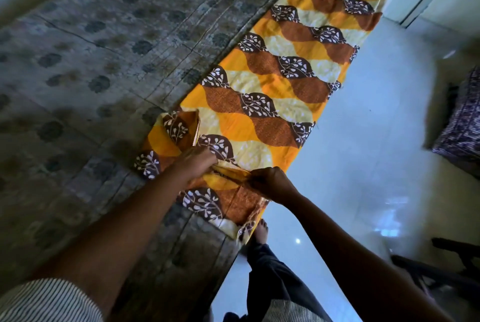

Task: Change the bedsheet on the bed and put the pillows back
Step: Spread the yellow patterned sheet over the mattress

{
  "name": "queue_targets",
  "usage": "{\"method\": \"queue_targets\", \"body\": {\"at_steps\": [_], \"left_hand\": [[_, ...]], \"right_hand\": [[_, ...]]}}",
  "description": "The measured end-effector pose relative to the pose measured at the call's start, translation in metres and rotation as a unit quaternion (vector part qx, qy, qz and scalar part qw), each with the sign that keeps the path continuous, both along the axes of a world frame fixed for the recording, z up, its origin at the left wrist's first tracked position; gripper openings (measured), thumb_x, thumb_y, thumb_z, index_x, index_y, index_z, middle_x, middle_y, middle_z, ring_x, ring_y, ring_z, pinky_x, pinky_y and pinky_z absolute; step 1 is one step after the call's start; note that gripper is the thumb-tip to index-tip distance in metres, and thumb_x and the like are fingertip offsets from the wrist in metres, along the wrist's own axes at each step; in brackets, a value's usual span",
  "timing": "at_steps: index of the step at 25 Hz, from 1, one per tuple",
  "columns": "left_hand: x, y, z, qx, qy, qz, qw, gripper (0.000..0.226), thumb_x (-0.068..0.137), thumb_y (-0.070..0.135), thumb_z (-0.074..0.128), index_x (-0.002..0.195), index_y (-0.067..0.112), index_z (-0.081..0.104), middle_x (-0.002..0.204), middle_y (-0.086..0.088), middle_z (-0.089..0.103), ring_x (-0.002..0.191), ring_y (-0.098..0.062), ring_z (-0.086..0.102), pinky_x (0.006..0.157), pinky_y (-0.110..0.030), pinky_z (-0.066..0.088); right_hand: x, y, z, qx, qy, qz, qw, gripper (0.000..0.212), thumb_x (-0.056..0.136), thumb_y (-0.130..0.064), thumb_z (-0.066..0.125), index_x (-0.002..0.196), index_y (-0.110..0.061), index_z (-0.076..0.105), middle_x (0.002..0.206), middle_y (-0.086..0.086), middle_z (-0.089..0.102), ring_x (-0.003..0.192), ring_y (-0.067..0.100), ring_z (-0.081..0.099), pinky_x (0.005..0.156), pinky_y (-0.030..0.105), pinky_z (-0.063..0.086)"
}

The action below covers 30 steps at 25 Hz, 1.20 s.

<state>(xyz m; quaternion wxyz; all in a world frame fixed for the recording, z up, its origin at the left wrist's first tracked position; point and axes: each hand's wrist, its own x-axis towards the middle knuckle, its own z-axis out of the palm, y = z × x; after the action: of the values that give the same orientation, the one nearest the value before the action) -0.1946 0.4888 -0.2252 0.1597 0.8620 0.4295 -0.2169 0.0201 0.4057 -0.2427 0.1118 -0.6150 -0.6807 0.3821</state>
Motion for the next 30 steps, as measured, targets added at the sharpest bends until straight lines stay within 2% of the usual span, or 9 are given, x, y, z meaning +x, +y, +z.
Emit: {"method": "queue_targets", "body": {"at_steps": [6,10,13,18,23,25,28,29,30], "left_hand": [[-0.113,-0.147,-0.013,0.088,-0.064,0.000,0.994,0.010,0.068,0.016,0.067,0.077,0.011,0.071,0.075,-0.015,0.067,0.074,-0.033,0.067,0.062,-0.035,0.053],[-0.166,-0.237,-0.008,0.079,-0.035,0.037,0.996,0.022,0.077,0.014,0.061,0.095,0.010,0.073,0.091,-0.018,0.067,0.089,-0.033,0.065,0.074,-0.030,0.052],[-0.191,-0.287,-0.004,0.103,-0.144,0.000,0.984,0.019,0.036,0.011,0.068,0.054,0.014,0.070,0.052,-0.005,0.061,0.049,-0.023,0.062,0.041,-0.014,0.043],[-0.225,-0.337,-0.038,0.113,-0.222,0.067,0.966,0.014,0.058,0.024,0.062,0.066,0.017,0.072,0.072,-0.001,0.068,0.082,-0.017,0.054,0.068,-0.026,0.042],[-0.226,-0.360,-0.029,0.145,-0.270,0.183,0.934,0.034,0.062,-0.001,0.078,0.094,0.011,0.073,0.100,-0.012,0.070,0.096,-0.032,0.063,0.082,-0.042,0.054],[-0.214,-0.383,-0.021,0.154,-0.322,0.396,0.846,0.044,0.075,0.007,0.073,0.118,0.009,0.063,0.122,-0.013,0.060,0.113,-0.032,0.053,0.094,-0.041,0.047],[-0.180,-0.406,0.017,-0.104,-0.466,0.736,0.481,0.046,0.088,0.028,0.061,0.130,0.014,0.047,0.131,-0.006,0.051,0.118,-0.026,0.050,0.099,-0.041,0.044],[-0.175,-0.409,0.023,-0.205,-0.509,0.742,0.386,0.040,0.090,0.032,0.057,0.126,0.015,0.050,0.126,-0.006,0.055,0.116,-0.026,0.052,0.099,-0.043,0.044],[-0.174,-0.410,0.026,-0.279,-0.531,0.721,0.346,0.034,0.091,0.033,0.056,0.120,0.015,0.055,0.121,-0.008,0.060,0.114,-0.027,0.055,0.100,-0.043,0.044]], "right_hand": [[-0.087,-0.121,0.010,0.040,0.003,0.028,0.999,0.017,0.085,-0.029,0.065,0.096,-0.018,0.072,0.091,0.005,0.073,0.085,0.021,0.067,0.070,0.033,0.048],[-0.148,-0.208,0.010,0.006,-0.012,0.071,0.997,0.019,0.089,-0.032,0.060,0.098,-0.019,0.071,0.097,0.003,0.072,0.090,0.020,0.066,0.070,0.025,0.043],[-0.179,-0.255,0.019,-0.033,-0.035,0.080,0.996,0.027,0.090,-0.037,0.057,0.094,-0.014,0.070,0.091,0.010,0.068,0.085,0.024,0.062,0.070,0.031,0.044],[-0.196,-0.312,0.027,-0.040,-0.019,0.055,0.997,0.037,0.087,-0.047,0.058,0.089,-0.011,0.066,0.079,0.017,0.065,0.071,0.028,0.056,0.063,0.030,0.037],[-0.205,-0.324,0.035,-0.047,0.063,0.023,0.997,0.023,0.090,-0.032,0.060,0.089,-0.014,0.073,0.074,0.016,0.068,0.062,0.011,0.050,0.063,0.025,0.039],[-0.211,-0.325,0.040,-0.052,0.052,0.020,0.997,0.025,0.091,-0.031,0.057,0.082,-0.013,0.072,0.070,0.013,0.068,0.059,0.011,0.052,0.059,0.024,0.038],[-0.229,-0.328,0.048,-0.076,0.064,-0.042,0.994,0.030,0.093,-0.030,0.055,0.069,-0.014,0.066,0.060,-0.001,0.061,0.057,0.007,0.051,0.058,0.022,0.038],[-0.235,-0.328,0.051,-0.107,0.108,-0.084,0.985,0.032,0.094,-0.026,0.054,0.065,-0.016,0.061,0.055,-0.008,0.058,0.054,0.003,0.051,0.058,0.020,0.038],[-0.242,-0.329,0.054,-0.146,0.181,-0.132,0.964,0.033,0.096,-0.020,0.051,0.064,-0.016,0.058,0.051,-0.011,0.057,0.051,-0.001,0.051,0.059,0.017,0.040]]}}
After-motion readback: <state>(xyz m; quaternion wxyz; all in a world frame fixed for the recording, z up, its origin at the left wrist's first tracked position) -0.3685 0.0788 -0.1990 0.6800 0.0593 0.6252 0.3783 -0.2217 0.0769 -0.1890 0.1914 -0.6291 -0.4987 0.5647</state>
